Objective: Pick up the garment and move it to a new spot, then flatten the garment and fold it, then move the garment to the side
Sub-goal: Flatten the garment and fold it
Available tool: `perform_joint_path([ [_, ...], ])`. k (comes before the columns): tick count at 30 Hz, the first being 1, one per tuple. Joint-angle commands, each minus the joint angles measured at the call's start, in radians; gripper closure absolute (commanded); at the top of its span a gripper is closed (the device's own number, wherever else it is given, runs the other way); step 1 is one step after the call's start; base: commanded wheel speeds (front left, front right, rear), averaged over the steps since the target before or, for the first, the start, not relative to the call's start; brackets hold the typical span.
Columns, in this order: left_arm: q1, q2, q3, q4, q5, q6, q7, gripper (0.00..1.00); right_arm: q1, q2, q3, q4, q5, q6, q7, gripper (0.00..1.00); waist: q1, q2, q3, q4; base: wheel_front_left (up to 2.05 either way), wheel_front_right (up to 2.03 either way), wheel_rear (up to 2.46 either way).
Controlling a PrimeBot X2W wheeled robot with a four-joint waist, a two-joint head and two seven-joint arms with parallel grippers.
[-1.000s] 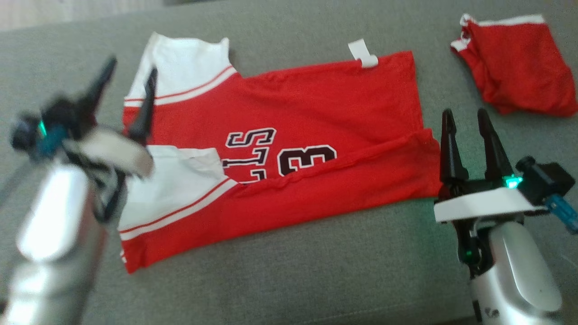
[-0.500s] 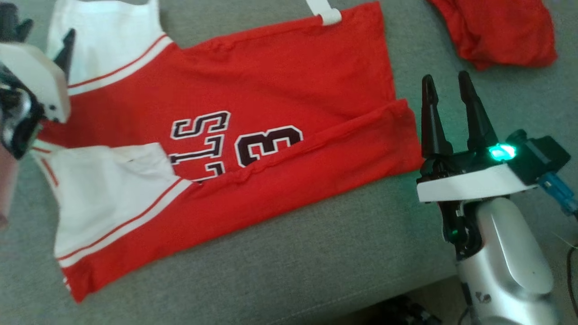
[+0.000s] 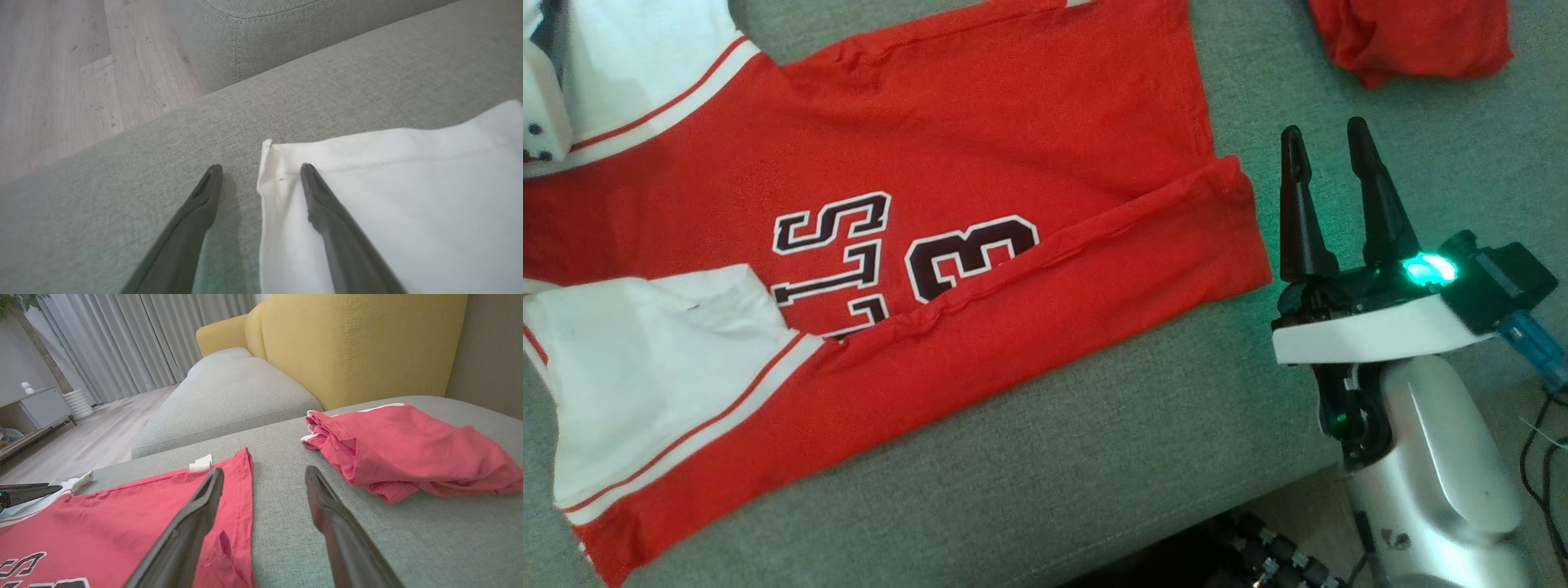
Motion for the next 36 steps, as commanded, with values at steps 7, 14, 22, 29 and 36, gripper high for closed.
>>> perform_joint_path([
  [7, -0.017, 0.033, -0.070, -0.043, -0.111, 0.002, 0.034, 1.00, -0.016, -0.003, 0.000, -0.020, -0.009, -0.001, -0.006, 0.00, 0.0000, 0.0000, -0.005, 0.016, 0.00, 0.00, 0.00],
  [14, -0.008, 0.003, -0.099, -0.053, -0.157, 0.002, -0.137, 1.00, -0.021, -0.003, -0.044, 0.015, -0.063, -0.001, -0.006, 0.00, 0.0000, 0.0000, -0.074, 0.074, 0.00, 0.00, 0.00],
  [22, 0.065, -0.070, -0.161, -0.144, -0.148, 0.002, -0.382, 1.00, -0.016, -0.003, -0.125, 0.076, -0.165, -0.001, 0.009, 0.00, 0.0000, 0.0000, -0.185, 0.200, 0.00, 0.00, 0.00],
  [29, 0.148, -0.108, -0.174, -0.277, -0.135, 0.048, -0.478, 1.00, -0.080, -0.003, -0.233, 0.079, -0.298, -0.001, 0.153, 0.00, 0.0000, 0.0000, -0.226, 0.305, 0.00, 0.00, 0.00],
  [36, 0.230, -0.101, -0.207, -0.448, -0.124, 0.084, -0.471, 1.00, -0.225, -0.003, -0.323, 0.164, -0.415, -0.001, 0.357, 0.00, 0.0000, 0.0000, -0.223, 0.363, 0.00, 0.00, 0.00],
])
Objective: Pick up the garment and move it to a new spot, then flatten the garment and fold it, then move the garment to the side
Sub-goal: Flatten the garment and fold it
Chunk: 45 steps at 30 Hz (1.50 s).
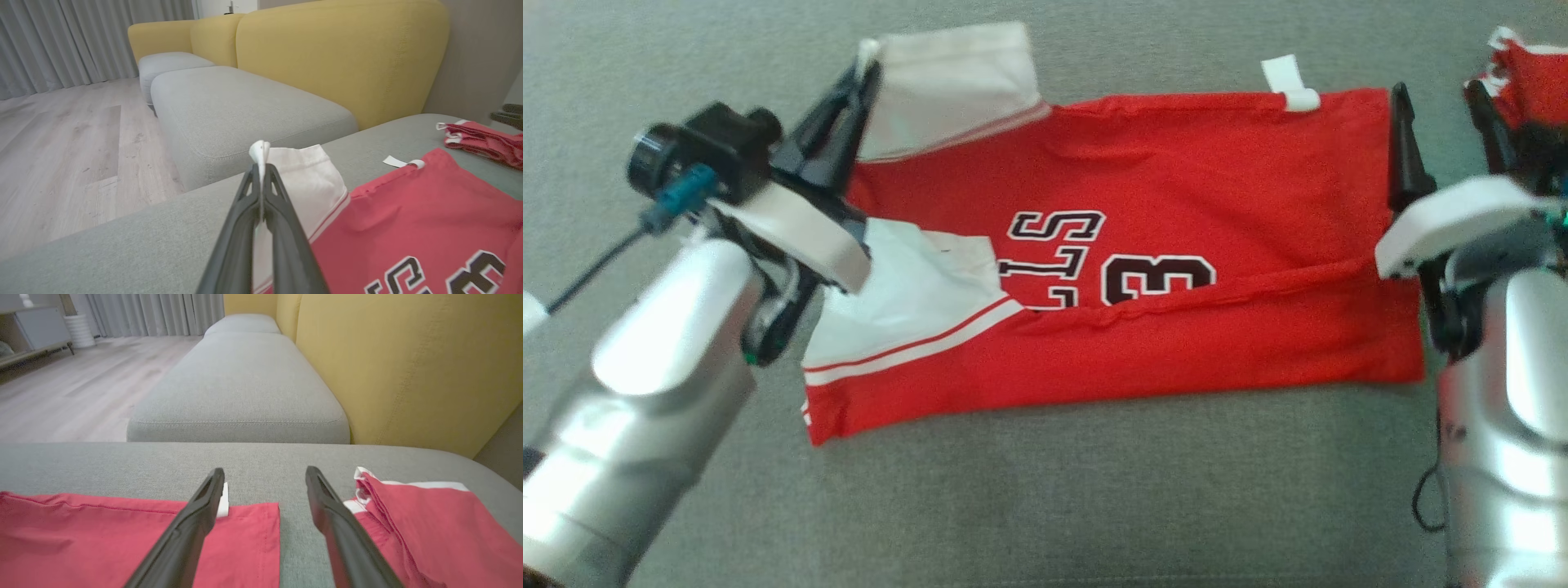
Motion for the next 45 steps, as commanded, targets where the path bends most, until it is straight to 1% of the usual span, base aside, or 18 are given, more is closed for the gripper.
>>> perform_joint_path([
  [1, -0.023, 0.040, 0.027, -0.057, 0.009, 0.014, 0.009, 1.00, -0.057, -0.002, -0.001, 0.012, -0.025, -0.001, 0.042, 0.00, 0.0002, 0.0000, 0.004, 0.020, 0.00, 0.00, 0.00],
  [3, -0.012, 0.046, 0.020, -0.097, 0.010, 0.022, 0.021, 1.00, -0.104, -0.003, -0.026, 0.076, -0.060, -0.001, 0.091, 0.00, 0.0002, 0.0000, 0.014, 0.029, 0.00, 0.00, 0.00],
  [7, 0.000, 0.051, 0.008, -0.156, 0.011, 0.034, 0.044, 1.00, -0.184, -0.007, -0.093, 0.212, -0.130, -0.001, 0.137, 0.00, 0.0002, 0.0000, 0.027, 0.050, 0.00, 0.00, 0.00],
  [8, 0.001, 0.051, 0.007, -0.167, 0.009, 0.036, 0.049, 1.00, -0.202, -0.010, -0.108, 0.244, -0.151, -0.001, 0.140, 0.00, 0.0002, 0.0000, 0.032, 0.054, 0.00, 0.00, 0.00],
  [9, 0.001, 0.051, 0.007, -0.167, 0.009, 0.036, 0.049, 1.00, -0.202, -0.010, -0.108, 0.244, -0.151, -0.001, 0.140, 0.00, 0.0002, 0.0000, 0.032, 0.054, 0.00, 0.00, 0.00],
  [12, 0.006, 0.047, 0.006, -0.195, -0.001, 0.040, 0.058, 1.00, -0.250, -0.015, -0.162, 0.326, -0.211, -0.001, 0.138, 0.00, 0.0002, 0.0000, 0.046, 0.067, 0.00, 0.00, 0.00],
  [17, -0.002, 0.045, 0.002, -0.217, -0.004, 0.040, 0.068, 1.00, -0.318, -0.015, -0.234, 0.426, -0.286, -0.001, 0.114, 0.00, 0.0002, 0.0000, 0.071, 0.084, 0.00, 0.00, 0.00],
  [21, -0.011, 0.041, 0.006, -0.226, -0.012, 0.042, 0.070, 1.00, -0.353, -0.021, -0.272, 0.498, -0.347, -0.001, 0.108, 0.00, 0.0002, 0.0000, 0.086, 0.090, 0.00, 0.00, 0.00],
  [22, -0.013, 0.039, 0.006, -0.226, -0.014, 0.040, 0.072, 1.00, -0.361, -0.025, -0.276, 0.517, -0.359, -0.001, 0.107, 0.53, 0.0002, 0.0000, 0.089, 0.091, 0.00, 0.00, 0.00],
  [23, -0.016, 0.038, 0.006, -0.225, -0.015, 0.039, 0.073, 1.00, -0.368, -0.032, -0.270, 0.535, -0.377, -0.001, 0.102, 1.00, 0.0002, 0.0000, 0.090, 0.091, 0.00, 0.00, 0.00],
  [26, -0.024, 0.040, 0.007, -0.215, -0.017, 0.040, 0.075, 1.00, -0.395, -0.048, -0.257, 0.566, -0.417, -0.001, 0.061, 1.00, 0.0002, 0.0000, 0.087, 0.085, 0.00, 0.00, 0.00],
  [29, -0.024, 0.044, 0.025, -0.191, -0.035, 0.047, 0.073, 1.00, -0.428, -0.045, -0.247, 0.595, -0.417, -0.001, 0.008, 1.00, 0.0002, 0.0000, 0.071, 0.070, 0.00, 0.00, 0.00],
  [32, -0.030, 0.047, 0.058, -0.150, -0.082, 0.038, 0.076, 1.00, -0.463, -0.046, -0.228, 0.627, -0.396, -0.001, -0.046, 1.00, 0.0002, 0.0000, 0.054, 0.053, 0.00, 0.00, 0.00],
  [34, -0.051, 0.060, 0.079, -0.111, -0.100, 0.030, 0.081, 1.00, -0.491, -0.046, -0.195, 0.654, -0.377, -0.001, -0.081, 1.00, 0.0002, 0.0000, 0.050, 0.039, 0.00, 0.00, 0.00],
  [36, -0.082, 0.074, 0.095, -0.068, -0.103, 0.024, 0.083, 1.00, -0.519, -0.054, -0.130, 0.678, -0.374, -0.001, -0.132, 1.00, 0.0002, 0.0000, 0.050, 0.023, 0.00, 0.00, 0.00],
  [38, -0.119, 0.087, 0.101, -0.028, -0.093, 0.017, 0.085, 1.00, -0.553, -0.053, -0.079, 0.713, -0.338, -0.001, -0.174, 1.00, 0.0002, 0.0000, 0.055, 0.007, 0.00, 0.00, 0.00],
  [42, -0.198, 0.093, 0.103, 0.052, -0.068, 0.003, 0.079, 1.00, -0.624, -0.051, 0.000, 0.773, -0.240, -0.001, -0.248, 1.00, 0.0002, 0.0000, 0.068, -0.023, 0.00, 0.00, 0.00],
  [45, -0.262, 0.088, 0.115, 0.122, -0.054, -0.003, 0.047, 1.00, -0.668, -0.049, 0.067, 0.813, -0.171, -0.001, -0.286, 1.00, 0.0002, 0.0000, 0.078, -0.043, 0.00, 0.00, 0.00],
])
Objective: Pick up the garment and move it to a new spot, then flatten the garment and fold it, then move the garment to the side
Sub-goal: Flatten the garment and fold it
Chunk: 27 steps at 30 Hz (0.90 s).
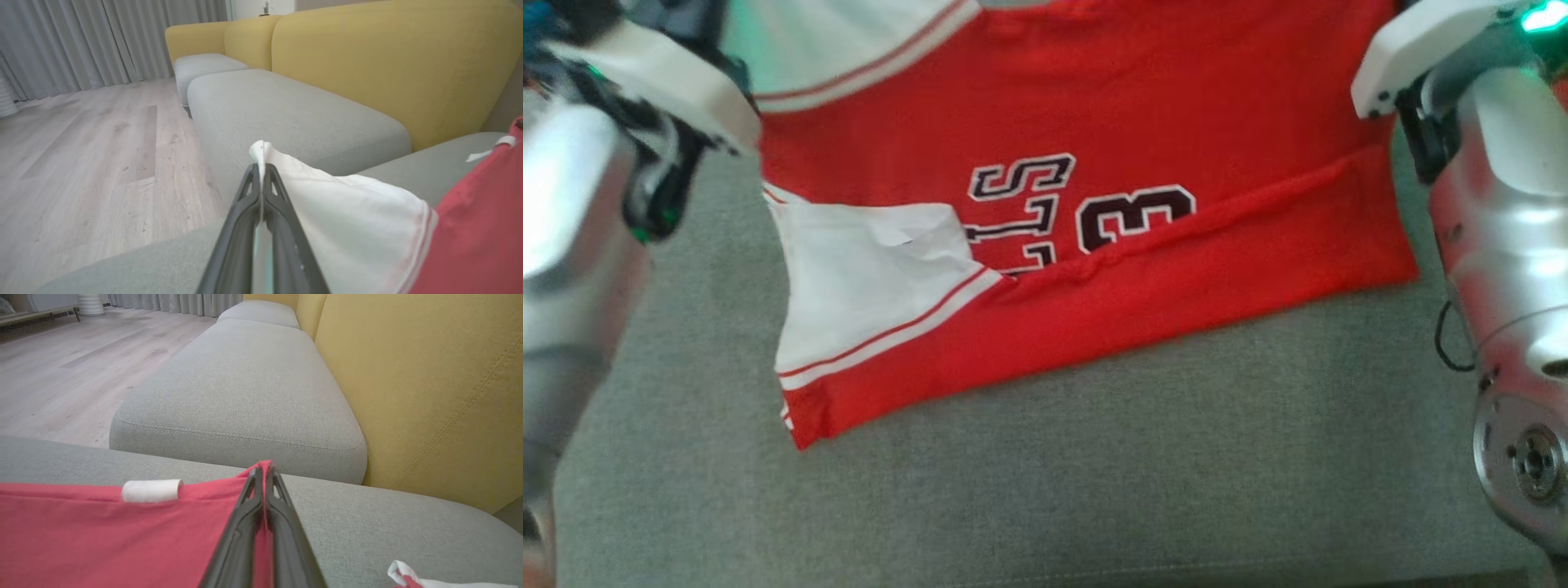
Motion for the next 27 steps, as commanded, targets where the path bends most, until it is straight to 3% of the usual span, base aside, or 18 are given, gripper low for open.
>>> perform_joint_path([
  [1, -0.090, 0.037, 0.065, 0.026, 0.006, 0.001, -0.036, 1.00, -0.063, 0.013, 0.051, -0.008, 0.049, -0.001, -0.030, 1.00, 0.0000, 0.0000, 0.012, -0.019, 0.00, 0.00, 0.00],
  [8, -0.191, -0.011, 0.049, 0.171, 0.051, -0.017, -0.114, 1.00, -0.109, -0.005, 0.170, -0.014, 0.238, -0.001, -0.071, 1.00, 0.0000, 0.0000, 0.023, -0.024, 0.00, 0.00, 0.00],
  [16, -0.145, -0.061, -0.017, 0.232, 0.069, -0.052, -0.146, 1.00, -0.025, -0.054, 0.354, -0.032, 0.413, -0.001, -0.055, 1.00, 0.0000, 0.0000, -0.006, 0.017, 0.00, 0.00, 0.00],
  [27, 0.053, -0.025, -0.115, 0.134, 0.048, -0.067, -0.140, 1.00, 0.178, -0.268, 0.646, -0.210, 0.726, -0.001, 0.087, 1.00, 0.0000, 0.0000, -0.099, 0.085, 0.00, 0.00, 0.00],
])
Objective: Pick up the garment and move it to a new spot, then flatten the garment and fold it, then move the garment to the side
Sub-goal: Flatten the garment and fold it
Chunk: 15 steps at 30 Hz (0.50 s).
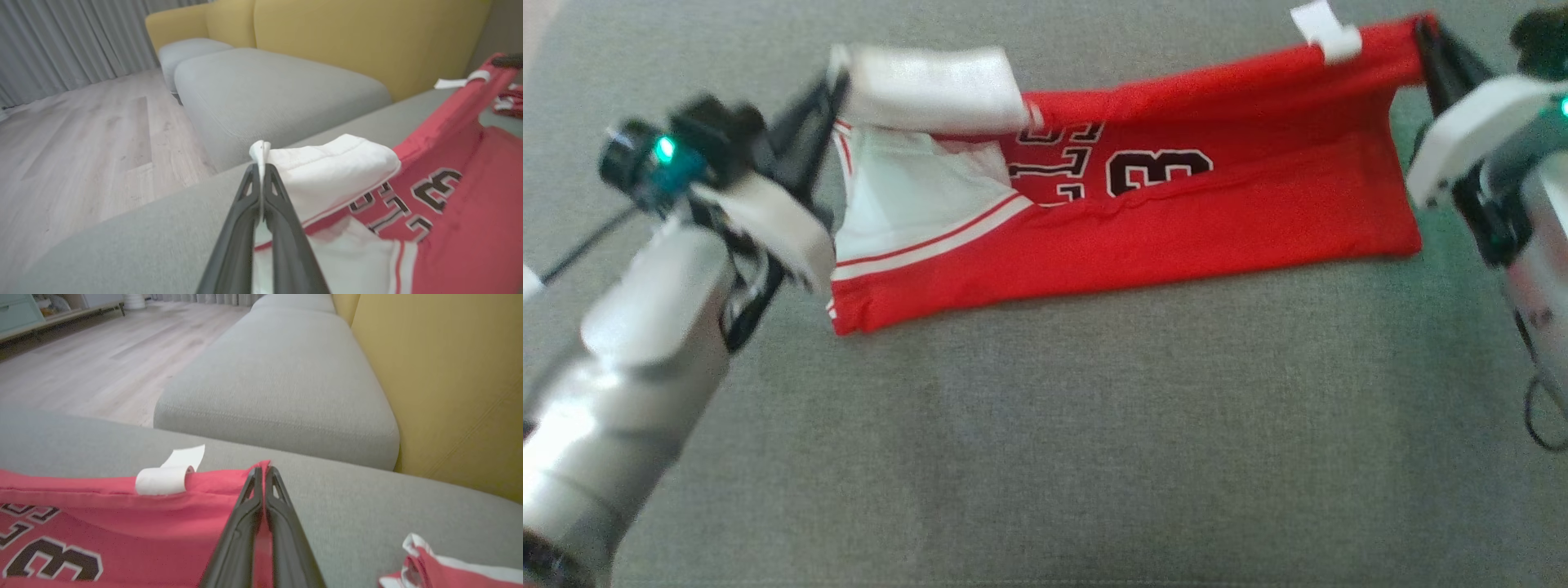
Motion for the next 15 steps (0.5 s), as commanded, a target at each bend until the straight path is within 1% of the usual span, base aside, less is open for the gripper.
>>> perform_joint_path([
  [1, -0.009, 0.059, 0.010, -0.032, -0.007, -0.004, 0.019, 1.00, 0.031, -0.029, 0.033, -0.045, 0.034, -0.001, 0.019, 1.00, 0.0002, -0.0001, -0.023, 0.016, 0.00, 0.00, 0.00],
  [3, 0.031, 0.084, -0.030, -0.070, -0.014, -0.004, 0.056, 1.00, 0.073, -0.075, 0.085, -0.093, 0.089, -0.001, 0.059, 1.00, 0.0002, -0.0001, -0.035, 0.019, 0.00, 0.00, 0.00],
  [4, 0.063, 0.110, -0.056, -0.103, -0.023, -0.004, 0.083, 1.00, 0.104, -0.120, 0.128, -0.135, 0.143, -0.001, 0.105, 1.00, 0.0002, -0.0001, -0.040, 0.019, 0.00, 0.00, 0.00],
  [5, 0.078, 0.119, -0.063, -0.116, -0.030, -0.004, 0.093, 1.00, 0.118, -0.142, 0.151, -0.155, 0.166, -0.001, 0.133, 1.00, 0.0002, -0.0001, -0.042, 0.019, 0.00, 0.00, 0.00],
  [7, 0.107, 0.128, -0.072, -0.138, -0.046, -0.004, 0.112, 1.00, 0.142, -0.188, 0.206, -0.202, 0.201, -0.001, 0.180, 1.00, 0.0002, -0.0001, -0.046, 0.019, 0.00, 0.00, 0.00],
  [11, 0.151, 0.140, -0.079, -0.165, -0.071, 0.003, 0.145, 1.00, 0.168, -0.267, 0.271, -0.272, 0.270, -0.001, 0.250, 1.00, 0.0002, -0.0001, -0.046, 0.014, 0.00, 0.00, 0.00],
  [15, 0.175, 0.158, -0.097, -0.196, -0.079, 0.007, 0.182, 1.00, 0.175, -0.320, 0.318, -0.315, 0.307, -0.001, 0.299, 1.00, 0.0002, -0.0001, -0.047, 0.005, 0.00, 0.00, 0.00],
])
